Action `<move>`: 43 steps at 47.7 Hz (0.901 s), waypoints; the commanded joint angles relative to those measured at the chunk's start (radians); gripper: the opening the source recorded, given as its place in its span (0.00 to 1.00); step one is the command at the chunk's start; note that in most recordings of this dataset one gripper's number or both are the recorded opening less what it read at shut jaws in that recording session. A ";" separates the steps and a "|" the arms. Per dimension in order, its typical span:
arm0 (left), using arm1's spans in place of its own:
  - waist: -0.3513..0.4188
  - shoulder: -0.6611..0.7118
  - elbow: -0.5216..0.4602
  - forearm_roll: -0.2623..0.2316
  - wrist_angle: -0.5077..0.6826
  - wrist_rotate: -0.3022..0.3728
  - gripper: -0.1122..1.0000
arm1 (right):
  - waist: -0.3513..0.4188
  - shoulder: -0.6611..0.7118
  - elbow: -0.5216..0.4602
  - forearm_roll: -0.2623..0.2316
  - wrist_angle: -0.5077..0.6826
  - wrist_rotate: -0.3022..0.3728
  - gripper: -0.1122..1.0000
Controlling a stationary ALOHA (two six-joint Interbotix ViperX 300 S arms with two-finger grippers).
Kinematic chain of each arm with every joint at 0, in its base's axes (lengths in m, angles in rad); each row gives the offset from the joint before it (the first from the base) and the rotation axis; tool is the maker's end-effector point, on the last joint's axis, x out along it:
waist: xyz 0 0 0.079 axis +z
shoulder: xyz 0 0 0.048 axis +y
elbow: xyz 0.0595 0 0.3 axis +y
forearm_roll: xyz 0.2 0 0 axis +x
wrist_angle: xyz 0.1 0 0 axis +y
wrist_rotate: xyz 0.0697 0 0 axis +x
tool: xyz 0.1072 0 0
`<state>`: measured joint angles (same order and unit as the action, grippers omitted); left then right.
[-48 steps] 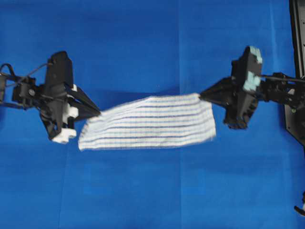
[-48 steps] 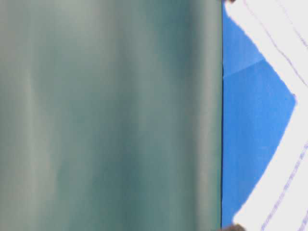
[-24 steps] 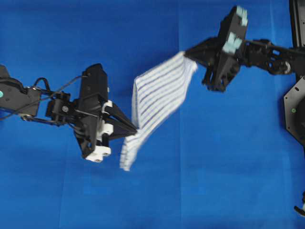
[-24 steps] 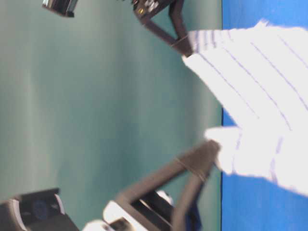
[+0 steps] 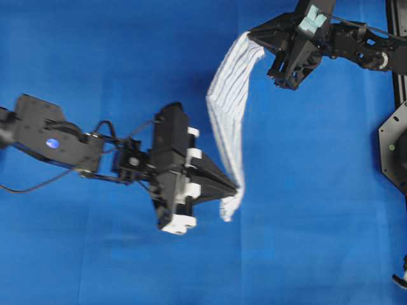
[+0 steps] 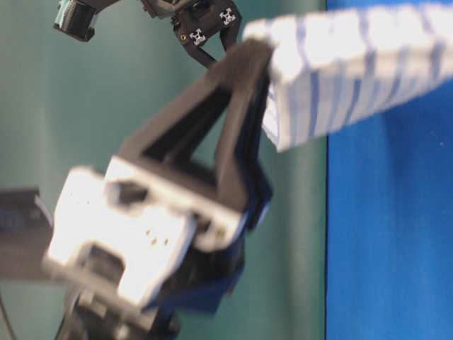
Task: Fold the blue towel.
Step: 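Lift the strip and rotate it vertical, right gripper moving to top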
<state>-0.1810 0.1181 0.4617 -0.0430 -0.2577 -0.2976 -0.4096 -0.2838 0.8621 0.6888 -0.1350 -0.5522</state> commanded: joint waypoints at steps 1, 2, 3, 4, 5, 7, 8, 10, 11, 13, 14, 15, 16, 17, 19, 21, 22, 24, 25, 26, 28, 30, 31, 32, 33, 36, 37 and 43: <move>-0.003 0.018 -0.066 0.002 -0.038 0.015 0.14 | -0.018 -0.006 -0.026 -0.002 0.005 -0.002 0.34; -0.002 0.025 -0.074 0.002 -0.043 0.017 0.14 | -0.020 -0.006 -0.026 -0.002 0.005 0.000 0.34; -0.003 0.032 -0.080 0.002 -0.049 0.020 0.14 | -0.021 -0.006 -0.026 -0.002 0.006 -0.002 0.34; -0.002 0.041 -0.089 0.002 -0.057 0.025 0.14 | -0.023 -0.006 -0.026 -0.002 0.009 -0.002 0.34; -0.002 0.046 -0.094 0.002 -0.058 0.029 0.14 | -0.025 -0.008 -0.026 -0.002 0.012 -0.002 0.34; -0.002 0.052 -0.101 0.002 -0.064 0.032 0.14 | -0.028 -0.008 -0.026 -0.002 0.015 -0.002 0.34; -0.003 0.055 -0.104 0.002 -0.067 0.035 0.14 | -0.029 -0.006 -0.026 -0.002 0.017 -0.002 0.34; -0.002 0.061 -0.109 0.002 -0.072 0.038 0.14 | -0.031 -0.006 -0.026 -0.006 0.018 -0.003 0.34; -0.003 0.063 -0.110 0.002 -0.074 0.038 0.14 | -0.031 -0.006 -0.028 -0.008 0.018 -0.003 0.34; -0.003 0.066 -0.109 0.002 -0.084 0.038 0.14 | -0.031 -0.006 -0.028 -0.012 0.018 -0.003 0.34; -0.003 0.067 -0.107 0.002 -0.089 0.038 0.14 | -0.032 -0.005 -0.029 -0.014 0.020 -0.006 0.34; -0.003 0.069 -0.106 0.002 -0.095 0.038 0.14 | -0.031 -0.002 -0.029 -0.015 0.020 -0.008 0.34; -0.003 0.071 -0.103 0.002 -0.103 0.038 0.14 | -0.032 0.002 -0.032 -0.015 0.023 -0.009 0.34; -0.002 0.072 -0.100 0.000 -0.110 0.038 0.14 | -0.032 0.005 -0.035 -0.015 0.028 -0.011 0.34; -0.003 0.077 -0.092 0.002 -0.129 0.038 0.14 | -0.032 0.018 -0.046 -0.017 0.038 -0.015 0.34; -0.002 0.083 -0.080 0.000 -0.152 0.038 0.14 | -0.032 0.034 -0.058 -0.017 0.048 -0.020 0.34; -0.002 0.086 -0.074 0.000 -0.166 0.038 0.14 | -0.032 0.044 -0.066 -0.017 0.054 -0.021 0.34; 0.000 0.094 -0.060 -0.002 -0.195 0.038 0.14 | -0.031 0.064 -0.080 -0.020 0.063 -0.023 0.34; 0.002 0.097 -0.051 -0.003 -0.210 0.038 0.14 | -0.032 0.075 -0.089 -0.020 0.067 -0.025 0.34; 0.003 0.103 -0.037 -0.003 -0.233 0.038 0.14 | -0.031 0.089 -0.098 -0.021 0.072 -0.026 0.34; 0.005 0.107 -0.018 -0.008 -0.262 0.038 0.14 | -0.031 0.114 -0.117 -0.025 0.078 -0.029 0.34; 0.005 0.112 -0.003 -0.009 -0.285 0.037 0.14 | -0.032 0.144 -0.140 -0.029 0.084 -0.032 0.34; 0.005 0.114 0.006 -0.011 -0.296 0.037 0.14 | -0.031 0.167 -0.156 -0.031 0.089 -0.035 0.34; 0.005 0.114 0.015 -0.011 -0.304 0.037 0.14 | -0.031 0.183 -0.167 -0.032 0.092 -0.038 0.34; 0.005 0.114 0.023 -0.011 -0.310 0.037 0.14 | -0.032 0.198 -0.178 -0.032 0.095 -0.040 0.34; 0.005 0.109 0.049 -0.011 -0.319 0.026 0.14 | -0.032 0.242 -0.213 -0.032 0.106 -0.046 0.34; 0.005 0.107 0.058 -0.012 -0.322 0.025 0.14 | -0.032 0.256 -0.224 -0.032 0.110 -0.049 0.34; -0.003 0.086 0.118 -0.018 -0.339 0.014 0.14 | -0.028 0.336 -0.304 -0.032 0.135 -0.054 0.34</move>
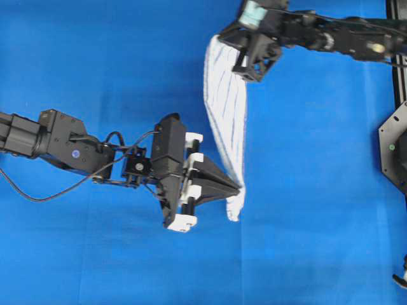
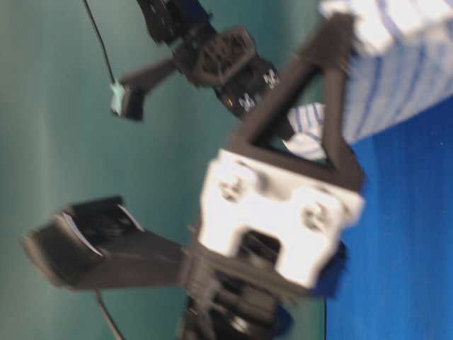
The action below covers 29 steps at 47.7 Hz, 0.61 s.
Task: Fold the blue towel.
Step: 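Lift the strip and rotate it vertical, right gripper moving to top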
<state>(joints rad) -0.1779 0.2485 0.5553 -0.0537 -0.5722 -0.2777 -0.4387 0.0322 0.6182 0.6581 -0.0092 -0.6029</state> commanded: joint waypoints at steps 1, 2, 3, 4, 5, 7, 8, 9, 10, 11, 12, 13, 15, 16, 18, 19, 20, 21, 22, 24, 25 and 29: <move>-0.009 -0.048 0.034 -0.008 -0.029 -0.011 0.14 | 0.002 0.031 -0.071 -0.002 0.014 -0.003 0.34; -0.009 -0.051 0.044 -0.009 -0.032 -0.015 0.14 | 0.003 0.040 -0.083 -0.002 0.018 -0.003 0.34; -0.011 -0.055 0.054 -0.009 -0.037 -0.021 0.14 | 0.003 0.048 -0.094 -0.002 0.020 -0.003 0.34; -0.012 -0.058 0.064 -0.009 -0.038 -0.026 0.14 | 0.005 0.061 -0.107 -0.002 0.025 -0.003 0.34; -0.015 -0.061 0.074 -0.009 -0.041 -0.034 0.14 | 0.006 0.069 -0.118 -0.002 0.026 -0.003 0.34; -0.020 -0.071 0.092 -0.009 -0.044 -0.046 0.14 | 0.008 0.084 -0.133 -0.002 0.032 -0.005 0.34; -0.023 -0.077 0.106 -0.009 -0.048 -0.055 0.14 | 0.009 0.091 -0.141 -0.002 0.034 -0.003 0.34; -0.026 -0.080 0.115 -0.009 -0.048 -0.061 0.14 | 0.009 0.097 -0.149 -0.002 0.035 -0.003 0.34; -0.028 -0.084 0.124 -0.009 -0.048 -0.067 0.14 | 0.011 0.104 -0.155 -0.002 0.038 -0.005 0.34; -0.031 -0.087 0.132 -0.009 -0.049 -0.074 0.14 | 0.012 0.110 -0.161 -0.002 0.038 -0.003 0.34; -0.032 -0.091 0.140 -0.009 -0.049 -0.078 0.14 | 0.014 0.115 -0.166 -0.002 0.040 -0.003 0.34; -0.035 -0.095 0.146 -0.009 -0.051 -0.081 0.14 | 0.017 0.124 -0.175 -0.002 0.040 -0.005 0.34; -0.040 -0.100 0.158 -0.009 -0.052 -0.091 0.14 | 0.020 0.137 -0.184 -0.002 0.040 -0.005 0.34; -0.043 -0.103 0.163 -0.009 -0.052 -0.094 0.14 | 0.023 0.143 -0.187 -0.002 0.041 -0.005 0.34; -0.048 -0.104 0.169 -0.009 -0.052 -0.098 0.14 | 0.028 0.152 -0.195 -0.002 0.040 -0.005 0.34; -0.049 -0.106 0.172 -0.009 -0.051 -0.098 0.14 | 0.029 0.156 -0.196 -0.002 0.040 -0.005 0.34; -0.051 -0.106 0.173 -0.009 -0.049 -0.101 0.14 | 0.031 0.160 -0.199 -0.002 0.040 -0.005 0.34; -0.052 -0.107 0.178 -0.009 -0.048 -0.103 0.14 | 0.032 0.164 -0.202 -0.002 0.040 -0.005 0.34; -0.054 -0.107 0.178 -0.009 -0.048 -0.104 0.14 | 0.034 0.167 -0.206 -0.002 0.040 -0.005 0.34; -0.054 -0.109 0.184 -0.009 -0.044 -0.106 0.14 | 0.037 0.173 -0.209 -0.002 0.040 -0.003 0.34; -0.054 -0.110 0.186 -0.009 -0.044 -0.106 0.14 | 0.038 0.176 -0.210 -0.002 0.040 -0.003 0.34; -0.054 -0.112 0.190 -0.009 -0.034 -0.109 0.14 | 0.040 0.178 -0.215 -0.002 0.040 0.000 0.34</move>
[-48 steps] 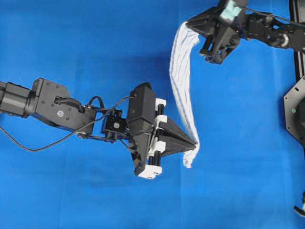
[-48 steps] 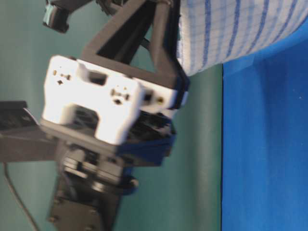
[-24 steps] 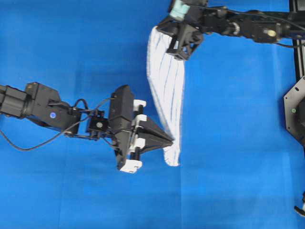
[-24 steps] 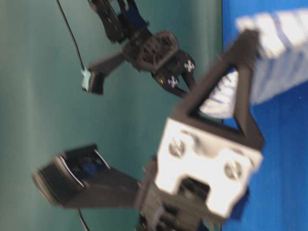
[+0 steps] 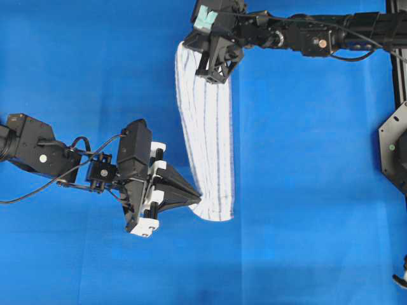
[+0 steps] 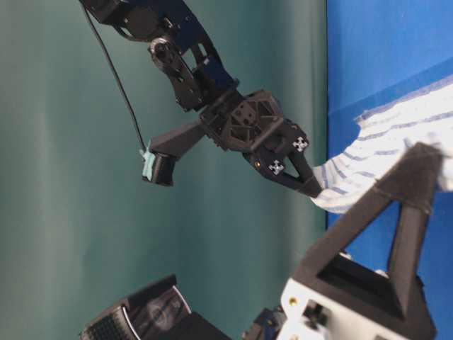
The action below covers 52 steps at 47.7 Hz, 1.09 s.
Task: Fold the blue towel.
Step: 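Lift the strip and rotate it vertical, right gripper moving to top, then lay the strip down vertically and open both grippers, withdrawing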
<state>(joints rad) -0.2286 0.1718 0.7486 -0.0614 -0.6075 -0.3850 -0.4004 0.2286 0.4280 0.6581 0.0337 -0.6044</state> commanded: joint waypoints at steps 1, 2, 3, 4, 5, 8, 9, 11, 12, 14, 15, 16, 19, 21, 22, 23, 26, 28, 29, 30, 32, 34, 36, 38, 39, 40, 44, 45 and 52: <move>-0.005 -0.035 -0.002 -0.002 0.006 -0.003 0.14 | 0.002 -0.018 -0.025 -0.002 -0.003 0.002 0.34; -0.003 -0.035 0.000 -0.002 0.012 -0.003 0.14 | 0.002 -0.017 -0.025 -0.002 -0.003 0.002 0.34; -0.005 -0.037 0.002 -0.002 0.018 -0.003 0.14 | 0.002 -0.017 -0.025 0.000 -0.003 0.002 0.34; -0.005 -0.037 0.003 -0.002 0.031 -0.005 0.14 | 0.002 -0.017 -0.023 0.000 -0.003 0.003 0.34; -0.003 -0.038 0.003 -0.002 0.040 -0.005 0.14 | 0.002 -0.017 -0.025 0.000 -0.003 0.003 0.34; -0.003 -0.037 0.003 -0.002 0.069 -0.009 0.14 | 0.002 -0.017 -0.025 0.000 -0.003 0.003 0.34; -0.003 -0.037 0.003 -0.002 0.077 -0.014 0.14 | 0.002 -0.017 -0.025 0.000 -0.003 0.003 0.34; -0.003 -0.037 0.003 -0.002 0.097 -0.025 0.14 | 0.002 -0.017 -0.025 0.000 -0.003 0.003 0.34; -0.003 -0.038 0.002 -0.002 0.106 -0.031 0.14 | 0.002 -0.017 -0.025 0.000 -0.005 0.003 0.34; 0.000 -0.040 0.003 -0.002 0.126 -0.048 0.14 | 0.002 -0.017 -0.025 0.000 -0.006 0.003 0.36; 0.000 -0.040 0.003 -0.002 0.137 -0.057 0.15 | 0.002 -0.017 -0.025 0.000 -0.008 0.003 0.41; 0.002 -0.041 0.005 -0.002 0.146 -0.064 0.16 | 0.002 -0.017 -0.025 -0.002 -0.008 0.003 0.45; 0.003 -0.051 0.005 -0.002 0.181 -0.092 0.28 | 0.002 -0.017 -0.025 -0.002 -0.009 0.003 0.61; 0.000 -0.058 0.006 -0.002 0.204 -0.101 0.39 | 0.002 -0.017 -0.025 -0.002 -0.009 0.003 0.73; -0.002 -0.064 0.006 -0.002 0.216 -0.104 0.44 | 0.002 -0.017 -0.025 -0.002 -0.011 0.002 0.78; -0.003 -0.071 0.006 -0.002 0.227 -0.104 0.49 | 0.002 -0.017 -0.023 -0.002 -0.012 -0.002 0.83; -0.009 -0.092 0.011 -0.002 0.258 -0.109 0.68 | 0.002 -0.017 -0.023 -0.003 -0.012 -0.003 0.95; -0.014 -0.107 0.015 -0.002 0.276 -0.109 0.77 | 0.002 -0.018 -0.023 -0.003 -0.011 -0.005 0.97; -0.015 -0.117 0.018 -0.002 0.285 -0.109 0.82 | 0.002 -0.018 -0.023 -0.003 -0.009 -0.005 0.97; -0.020 -0.132 0.026 -0.002 0.299 -0.110 0.85 | 0.002 -0.020 -0.023 -0.003 -0.009 -0.006 0.96; -0.026 -0.155 0.035 -0.002 0.321 -0.110 0.91 | 0.002 -0.023 -0.021 -0.005 -0.009 -0.008 0.95; -0.035 -0.178 0.043 -0.002 0.344 -0.112 0.92 | 0.002 -0.028 -0.020 -0.006 -0.008 -0.012 0.94; -0.043 -0.204 0.054 -0.002 0.367 -0.112 0.91 | 0.002 -0.038 -0.017 -0.006 -0.005 -0.014 0.93; -0.052 -0.232 0.063 -0.002 0.385 -0.112 0.90 | 0.002 -0.048 -0.015 -0.005 -0.002 -0.015 0.94; -0.055 -0.244 0.069 -0.002 0.394 -0.112 0.90 | 0.002 -0.054 -0.015 -0.005 0.000 -0.015 0.94; -0.057 -0.258 0.074 0.000 0.400 -0.112 0.90 | 0.002 -0.060 -0.014 -0.005 0.000 -0.015 0.94; -0.060 -0.308 0.097 -0.002 0.419 -0.112 0.90 | 0.002 -0.089 -0.005 -0.009 0.011 -0.018 0.94; -0.058 -0.318 0.103 -0.002 0.422 -0.112 0.90 | 0.002 -0.098 -0.002 -0.009 0.014 -0.018 0.94; -0.028 -0.379 0.141 0.006 0.431 -0.095 0.90 | 0.002 -0.167 0.043 -0.011 0.023 -0.020 0.94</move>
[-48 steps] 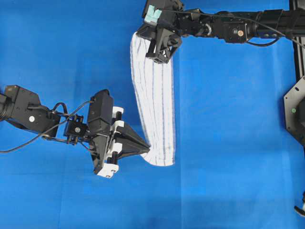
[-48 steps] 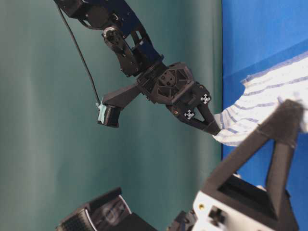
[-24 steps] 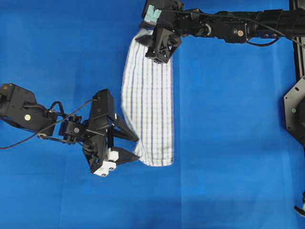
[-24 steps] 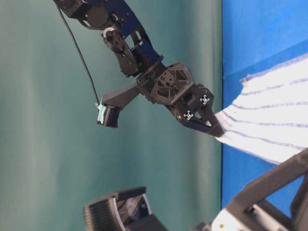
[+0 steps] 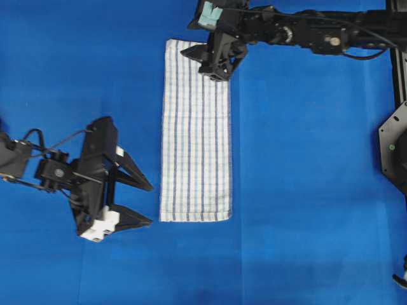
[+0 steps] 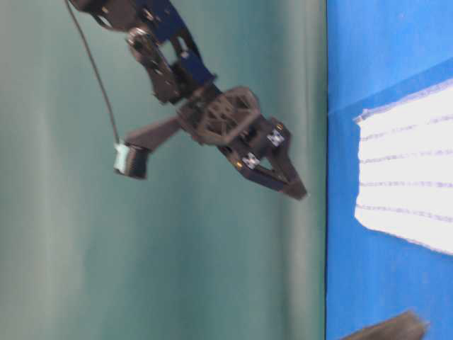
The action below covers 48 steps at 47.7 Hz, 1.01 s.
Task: Fold the blue towel.
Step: 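Lay the strip down vertically and open both grippers, withdrawing, then grasp the top corners of the vertical strip with both grippers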
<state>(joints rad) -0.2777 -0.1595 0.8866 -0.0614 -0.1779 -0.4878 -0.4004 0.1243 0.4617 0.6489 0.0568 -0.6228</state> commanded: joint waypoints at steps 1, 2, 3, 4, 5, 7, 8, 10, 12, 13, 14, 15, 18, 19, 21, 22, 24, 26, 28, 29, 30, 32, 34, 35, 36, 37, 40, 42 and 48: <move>0.034 -0.058 0.009 0.006 0.003 0.009 0.90 | 0.002 -0.074 0.018 0.000 0.002 -0.002 0.94; 0.043 -0.066 0.014 0.006 0.003 0.012 0.90 | 0.002 -0.084 0.028 -0.002 0.000 -0.002 0.94; 0.054 -0.075 0.020 0.008 0.006 0.015 0.90 | 0.002 -0.097 0.038 0.000 -0.003 -0.002 0.94; 0.066 -0.084 0.025 0.011 0.006 0.020 0.90 | 0.002 -0.114 0.055 -0.002 -0.005 -0.002 0.94; 0.077 -0.094 0.029 0.014 0.006 0.025 0.90 | 0.002 -0.126 0.066 0.000 -0.005 -0.002 0.94; 0.103 -0.109 0.037 0.017 0.006 0.038 0.89 | 0.002 -0.149 0.091 0.000 -0.006 -0.002 0.94; 0.117 -0.115 0.040 0.015 0.006 0.046 0.89 | 0.002 -0.161 0.103 -0.002 -0.009 0.000 0.94; 0.144 -0.129 0.046 0.015 0.006 0.063 0.89 | 0.002 -0.186 0.126 -0.002 -0.012 0.003 0.94; 0.178 -0.144 0.051 0.015 0.006 0.091 0.89 | 0.002 -0.206 0.150 -0.002 -0.018 0.005 0.94; 0.192 -0.149 0.049 0.015 0.006 0.101 0.89 | 0.002 -0.218 0.163 0.000 -0.020 0.005 0.94; 0.204 -0.152 0.049 0.015 0.006 0.115 0.89 | 0.002 -0.229 0.175 0.000 -0.023 0.006 0.94; 0.218 -0.156 0.048 0.015 0.006 0.129 0.89 | 0.002 -0.239 0.186 0.000 -0.025 0.006 0.94; 0.256 -0.161 0.044 0.017 0.005 0.172 0.89 | 0.002 -0.275 0.222 0.002 -0.031 0.008 0.94; 0.270 -0.163 0.043 0.015 0.003 0.187 0.89 | 0.002 -0.290 0.239 0.002 -0.034 0.008 0.94; 0.295 -0.161 0.041 0.015 0.002 0.219 0.89 | 0.002 -0.311 0.261 0.002 -0.037 0.009 0.94; 0.307 -0.161 0.040 0.015 0.000 0.235 0.89 | 0.002 -0.322 0.270 0.002 -0.038 0.009 0.94; 0.330 -0.156 0.035 0.015 0.000 0.262 0.89 | 0.002 -0.341 0.290 0.002 -0.043 0.009 0.94; 0.353 -0.155 0.029 0.015 0.000 0.291 0.89 | 0.002 -0.356 0.305 0.006 -0.046 0.011 0.94; 0.379 -0.149 0.025 0.015 0.002 0.319 0.89 | 0.002 -0.368 0.319 0.008 -0.049 0.012 0.94; 0.388 -0.147 0.021 0.015 0.002 0.328 0.89 | 0.002 -0.373 0.324 0.009 -0.051 0.012 0.94; 0.397 -0.146 0.018 0.015 0.002 0.337 0.89 | 0.002 -0.377 0.328 0.011 -0.049 0.014 0.94; 0.413 -0.143 0.015 0.015 0.000 0.350 0.89 | 0.002 -0.382 0.334 0.011 -0.049 0.014 0.94; 0.428 -0.138 0.011 0.015 0.000 0.360 0.89 | 0.003 -0.383 0.336 0.011 -0.048 0.014 0.94; 0.434 -0.135 0.008 0.015 0.002 0.364 0.89 | 0.005 -0.383 0.337 0.012 -0.048 0.014 0.94; 0.439 -0.133 0.006 0.015 0.000 0.370 0.89 | 0.005 -0.383 0.336 0.011 -0.048 0.014 0.94; 0.443 -0.132 0.005 0.015 0.000 0.371 0.89 | 0.005 -0.383 0.334 0.012 -0.049 0.014 0.94; 0.456 -0.124 -0.005 0.015 0.002 0.377 0.89 | 0.005 -0.380 0.333 0.012 -0.051 0.014 0.94; 0.462 -0.117 -0.009 0.015 0.002 0.380 0.89 | 0.005 -0.376 0.330 0.011 -0.051 0.014 0.94; 0.495 -0.077 -0.031 0.015 0.005 0.396 0.89 | 0.005 -0.348 0.316 0.011 -0.071 0.014 0.94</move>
<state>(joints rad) 0.1963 -0.2500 0.8897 -0.0491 -0.1687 -0.1012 -0.3973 -0.2301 0.8038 0.6581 0.0031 -0.6105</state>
